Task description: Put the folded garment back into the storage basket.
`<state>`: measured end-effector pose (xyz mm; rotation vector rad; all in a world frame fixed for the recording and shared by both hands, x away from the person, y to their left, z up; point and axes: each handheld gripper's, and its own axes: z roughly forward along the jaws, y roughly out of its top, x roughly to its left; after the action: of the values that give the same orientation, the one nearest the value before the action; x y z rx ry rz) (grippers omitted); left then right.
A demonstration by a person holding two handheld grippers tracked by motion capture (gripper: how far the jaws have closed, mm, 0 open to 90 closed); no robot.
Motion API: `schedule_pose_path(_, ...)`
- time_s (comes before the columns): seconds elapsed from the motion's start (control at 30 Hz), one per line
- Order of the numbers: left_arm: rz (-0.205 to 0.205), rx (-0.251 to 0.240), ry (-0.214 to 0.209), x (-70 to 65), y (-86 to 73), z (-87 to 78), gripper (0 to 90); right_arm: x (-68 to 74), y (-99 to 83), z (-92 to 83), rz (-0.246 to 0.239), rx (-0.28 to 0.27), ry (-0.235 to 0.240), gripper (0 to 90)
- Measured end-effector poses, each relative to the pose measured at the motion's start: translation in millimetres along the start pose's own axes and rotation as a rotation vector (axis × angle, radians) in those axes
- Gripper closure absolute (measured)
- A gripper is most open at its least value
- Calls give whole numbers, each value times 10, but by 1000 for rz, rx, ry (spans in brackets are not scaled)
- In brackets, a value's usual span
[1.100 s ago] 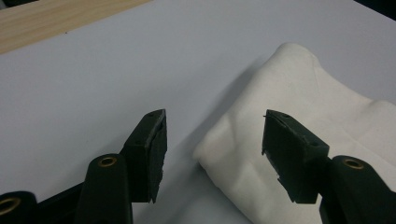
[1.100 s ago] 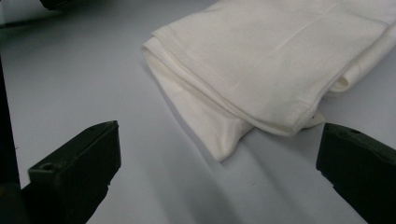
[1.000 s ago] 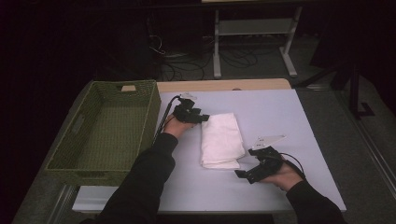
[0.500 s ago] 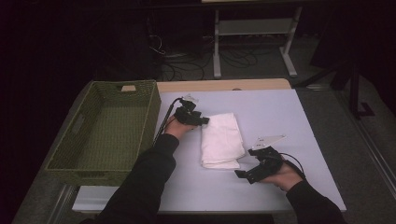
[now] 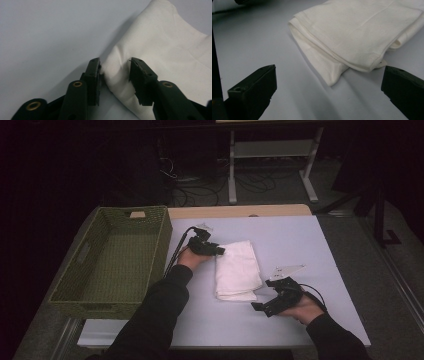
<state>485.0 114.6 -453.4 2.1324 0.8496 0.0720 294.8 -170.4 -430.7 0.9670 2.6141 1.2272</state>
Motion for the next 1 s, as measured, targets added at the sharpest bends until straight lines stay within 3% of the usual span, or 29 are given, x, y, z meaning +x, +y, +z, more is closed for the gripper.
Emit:
schedule_pose_path(0.13,7,9,1,-34,13,-5,705,3,1,7,0,4,1,0)
schedule_pose_path(0.23,41,21,36,-96,36,-9,765,6,1,14,-1,6,3,0)
schedule_pose_path(0.5,69,37,82,-167,56,-4,779,0,-1,17,2,11,7,102)
schedule_pose_path(0.63,63,38,84,-170,58,-4,778,-16,-6,19,15,21,0,156)
schedule_pose_path(1.0,60,39,88,-174,58,-3,777,-7,-13,81,-10,71,11,447)
